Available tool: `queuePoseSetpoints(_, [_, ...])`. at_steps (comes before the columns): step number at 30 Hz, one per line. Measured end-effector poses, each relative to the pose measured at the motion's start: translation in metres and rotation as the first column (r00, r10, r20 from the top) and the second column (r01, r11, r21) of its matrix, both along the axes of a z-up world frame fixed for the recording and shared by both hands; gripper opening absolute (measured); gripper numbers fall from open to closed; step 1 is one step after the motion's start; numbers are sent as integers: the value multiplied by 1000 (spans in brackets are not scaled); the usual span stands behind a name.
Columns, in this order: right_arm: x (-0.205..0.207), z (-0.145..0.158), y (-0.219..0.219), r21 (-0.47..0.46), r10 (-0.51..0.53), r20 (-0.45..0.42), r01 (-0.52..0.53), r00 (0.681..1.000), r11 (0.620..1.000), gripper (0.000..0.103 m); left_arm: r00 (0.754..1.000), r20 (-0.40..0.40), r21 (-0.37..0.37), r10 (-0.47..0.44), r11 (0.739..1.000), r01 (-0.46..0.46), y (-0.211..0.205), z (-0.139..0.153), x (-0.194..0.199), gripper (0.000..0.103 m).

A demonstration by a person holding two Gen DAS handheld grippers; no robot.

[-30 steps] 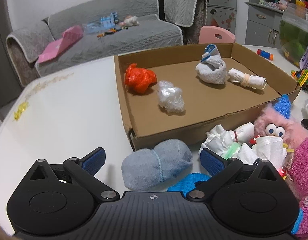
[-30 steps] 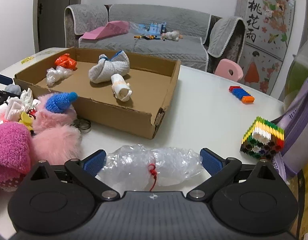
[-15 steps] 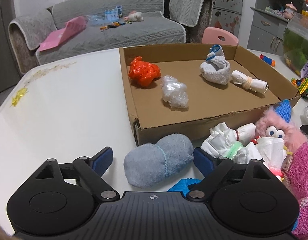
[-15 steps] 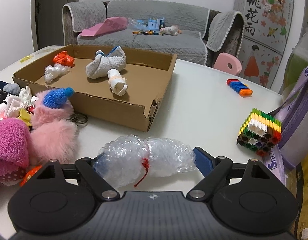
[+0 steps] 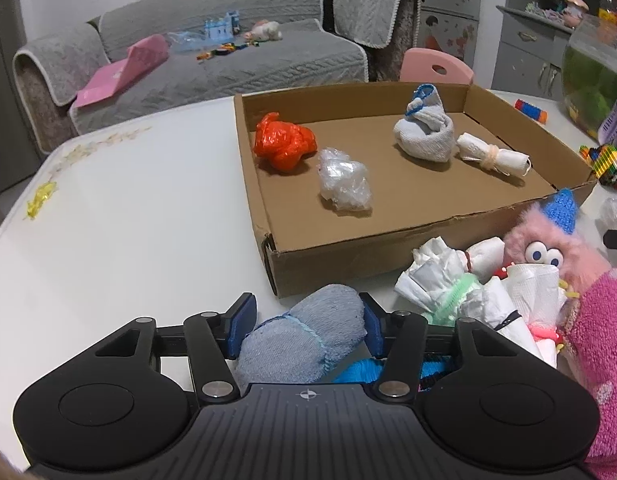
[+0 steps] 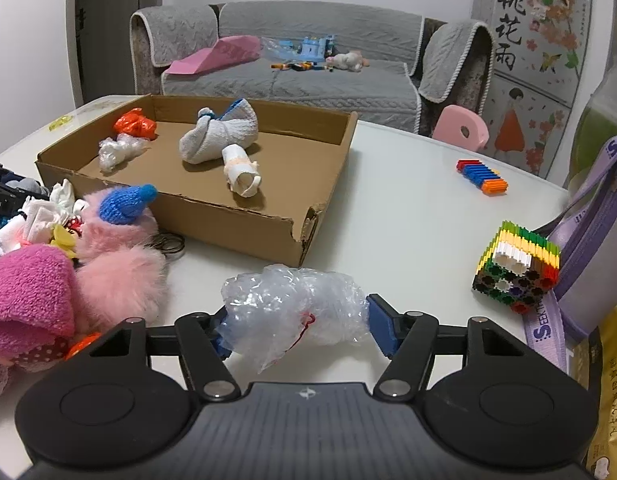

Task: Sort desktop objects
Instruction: 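Lift the grey sock and clear bag toward the box with both grippers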

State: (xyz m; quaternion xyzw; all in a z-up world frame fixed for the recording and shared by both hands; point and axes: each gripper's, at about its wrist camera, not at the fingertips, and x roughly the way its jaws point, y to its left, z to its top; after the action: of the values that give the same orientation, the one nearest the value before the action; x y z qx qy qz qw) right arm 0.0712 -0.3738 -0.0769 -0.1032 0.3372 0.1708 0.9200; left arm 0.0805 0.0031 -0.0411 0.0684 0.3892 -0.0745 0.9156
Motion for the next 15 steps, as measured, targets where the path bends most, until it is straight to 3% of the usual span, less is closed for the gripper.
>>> queuePoseSetpoints(9, [-5,10,0,11,28,9,-28,1000,1000,46,999,39,15,-33,999,32,2,20,-9,61])
queuePoseSetpoints(15, [-6,21,-5,48,27,22,-28,999,998,46,996,73,26,-51,998,49,0,32,-15,61])
